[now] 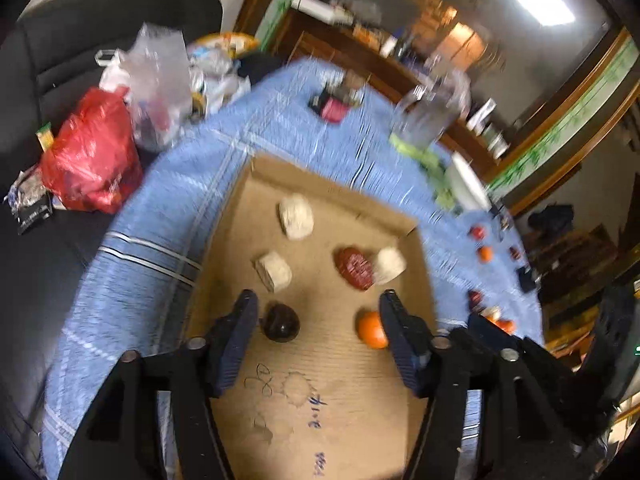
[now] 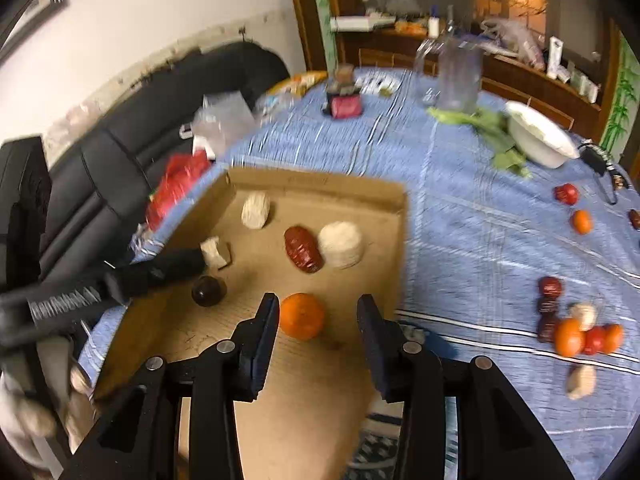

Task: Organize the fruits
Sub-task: 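Carry the plum and orange into the box and open both tools, then withdraw both tools from the box toward the fruit row, then move the left tool to a beige rice cake while the right tool approaches a mandarin orange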

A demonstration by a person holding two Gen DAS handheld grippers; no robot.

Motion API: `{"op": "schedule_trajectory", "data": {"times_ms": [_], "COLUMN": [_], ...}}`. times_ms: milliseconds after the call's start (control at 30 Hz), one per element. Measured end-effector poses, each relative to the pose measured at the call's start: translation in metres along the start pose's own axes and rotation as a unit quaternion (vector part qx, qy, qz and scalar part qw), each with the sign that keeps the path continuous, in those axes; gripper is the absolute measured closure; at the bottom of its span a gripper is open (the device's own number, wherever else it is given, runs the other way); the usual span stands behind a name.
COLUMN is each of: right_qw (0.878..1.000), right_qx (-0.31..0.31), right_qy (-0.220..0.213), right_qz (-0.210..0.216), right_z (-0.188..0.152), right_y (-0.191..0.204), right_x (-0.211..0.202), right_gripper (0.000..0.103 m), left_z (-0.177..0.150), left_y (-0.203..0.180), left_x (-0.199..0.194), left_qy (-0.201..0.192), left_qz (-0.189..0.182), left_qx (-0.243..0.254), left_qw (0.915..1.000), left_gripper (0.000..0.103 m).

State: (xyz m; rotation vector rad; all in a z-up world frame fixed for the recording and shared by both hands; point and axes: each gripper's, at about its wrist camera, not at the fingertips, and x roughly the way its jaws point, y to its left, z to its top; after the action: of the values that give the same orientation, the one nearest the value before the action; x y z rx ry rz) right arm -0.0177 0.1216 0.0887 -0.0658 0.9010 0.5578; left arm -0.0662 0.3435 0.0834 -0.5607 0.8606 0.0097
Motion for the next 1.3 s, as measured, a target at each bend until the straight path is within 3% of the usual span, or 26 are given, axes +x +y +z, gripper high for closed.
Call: {"op": "schedule_trajectory", "data": {"times_ms": [67,200,367,533,767,1033,1300], "right_qw": [0.999,0.995,0.979,0.967,0.962,0.965,0.968], "right_qx": [0.020,0.079,0.178,0.227,0.231,0.222,0.212], "right_qy": [-0.029,-0.062,-0.087,-0.102,-0.113,-0.080,-0.046], "right_qz": [-0.004,-0.024,-0.039,-0.062,-0.094,-0.114,-0.126], "right_z": [-0.010,-0.036,-0.079,-0.111,-0.134,-0.150,-0.124], "right_y": [-0.021,-0.068,-0.133,-0.176,-0.204,-0.237,-0.279], "right_x": [-0.028,-0.067,-0.103,-0.128,-0.146,-0.131,-0.098], "right_gripper": [0.045,0.044,0.044,0.044,0.044,0.044,0.044], "left_z": [-0.005,-0.020,-0.044,-0.072,-0.108,-0.140,-0.156], "left_y": [-0.002,-0.015,-0.052,-0.103,-0.172,-0.227,-0.265], "left_x": [-0.021,-0.042,-0.036,-0.019,0.011,0.063,0.120], "left_qy": [-0.028,-0.053,-0.037,-0.009,0.023,0.065,0.093], "left_qz": [-0.005,-0.018,-0.034,-0.049,-0.047,-0.043,-0.046], "left_qx": [0.000,0.009,0.044,0.093,0.177,0.236,0.267], "left_qw": [0.9996,0.9984,0.9978,0.9944,0.9829,0.9686,0.9581], "left_gripper": [0.028,0.026,0.026,0.026,0.026,0.026,0.027]}}
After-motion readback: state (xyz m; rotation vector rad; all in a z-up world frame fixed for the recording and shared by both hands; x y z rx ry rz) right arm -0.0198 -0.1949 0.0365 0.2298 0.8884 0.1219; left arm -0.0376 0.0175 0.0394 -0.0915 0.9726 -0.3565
